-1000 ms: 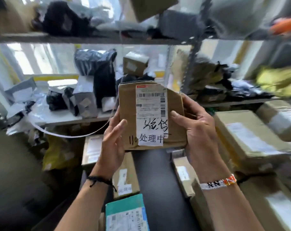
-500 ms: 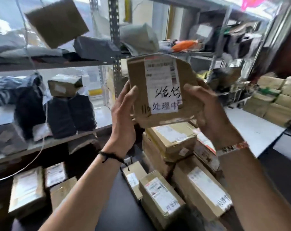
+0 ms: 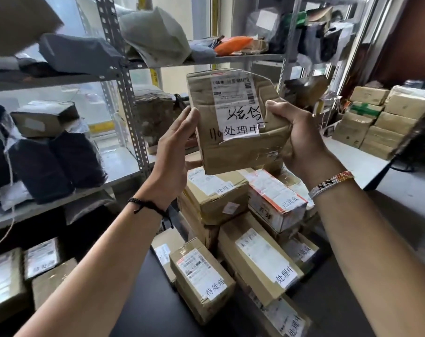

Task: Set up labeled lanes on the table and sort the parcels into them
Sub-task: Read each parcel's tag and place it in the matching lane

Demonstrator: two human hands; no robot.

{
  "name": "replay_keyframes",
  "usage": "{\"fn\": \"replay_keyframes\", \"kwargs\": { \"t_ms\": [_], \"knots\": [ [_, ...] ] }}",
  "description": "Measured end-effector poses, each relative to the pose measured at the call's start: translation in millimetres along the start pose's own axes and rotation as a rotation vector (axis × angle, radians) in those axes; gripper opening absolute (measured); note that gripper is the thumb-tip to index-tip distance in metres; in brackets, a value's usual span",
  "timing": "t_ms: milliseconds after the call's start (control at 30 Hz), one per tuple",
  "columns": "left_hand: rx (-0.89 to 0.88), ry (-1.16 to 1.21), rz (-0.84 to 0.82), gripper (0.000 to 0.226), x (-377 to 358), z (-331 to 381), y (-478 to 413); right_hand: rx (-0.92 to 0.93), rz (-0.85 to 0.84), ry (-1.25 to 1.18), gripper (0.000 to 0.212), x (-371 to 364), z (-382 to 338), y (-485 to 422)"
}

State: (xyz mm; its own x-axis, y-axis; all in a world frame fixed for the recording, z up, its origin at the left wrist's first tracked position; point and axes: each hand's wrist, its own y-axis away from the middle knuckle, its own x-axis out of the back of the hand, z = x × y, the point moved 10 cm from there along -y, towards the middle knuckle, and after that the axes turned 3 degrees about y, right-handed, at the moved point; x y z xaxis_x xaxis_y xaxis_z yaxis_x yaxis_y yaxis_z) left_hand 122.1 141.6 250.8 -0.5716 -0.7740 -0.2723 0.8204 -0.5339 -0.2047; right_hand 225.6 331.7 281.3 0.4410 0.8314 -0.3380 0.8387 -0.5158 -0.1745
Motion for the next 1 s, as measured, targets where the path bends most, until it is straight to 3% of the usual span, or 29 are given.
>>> {"fn": "replay_keyframes", "kwargs": {
  "t_ms": [100,233,400,767,933,1000],
  "knots": [
    [0.03,-0.018,0.049,0.078,1.2,-15.9,-2.4,-0.056,0.0,-0.004,0.047,8.3,14.3,-13.5],
    [0.038,-0.039,0.081,0.029,2.3,-28.5,-9.6,-0.136,-0.054,0.014,0.048,9.7,36.5,-34.9],
    [0.074,-0.067,0.111,0.026,4.5,-49.2,-13.1,-0.231,-0.127,0.033,0.048,19.2,67.9,-49.6],
    [0.119,-0.122,0.205,0.054,1.8,-80.5,21.4,-0.263,-0.164,0.389,0.047,64.6,80.4,-21.4],
    [0.162,-0.133,0.194,0.078,0.5,-104.3,54.4,-0.299,-0.176,0.472,0.053,89.2,87.4,7.8],
    [0.198,-0.125,0.201,0.077,-2.7,-116.8,69.4,-0.314,-0.181,0.487,0.047,93.2,89.3,21.1]
  ]
}}
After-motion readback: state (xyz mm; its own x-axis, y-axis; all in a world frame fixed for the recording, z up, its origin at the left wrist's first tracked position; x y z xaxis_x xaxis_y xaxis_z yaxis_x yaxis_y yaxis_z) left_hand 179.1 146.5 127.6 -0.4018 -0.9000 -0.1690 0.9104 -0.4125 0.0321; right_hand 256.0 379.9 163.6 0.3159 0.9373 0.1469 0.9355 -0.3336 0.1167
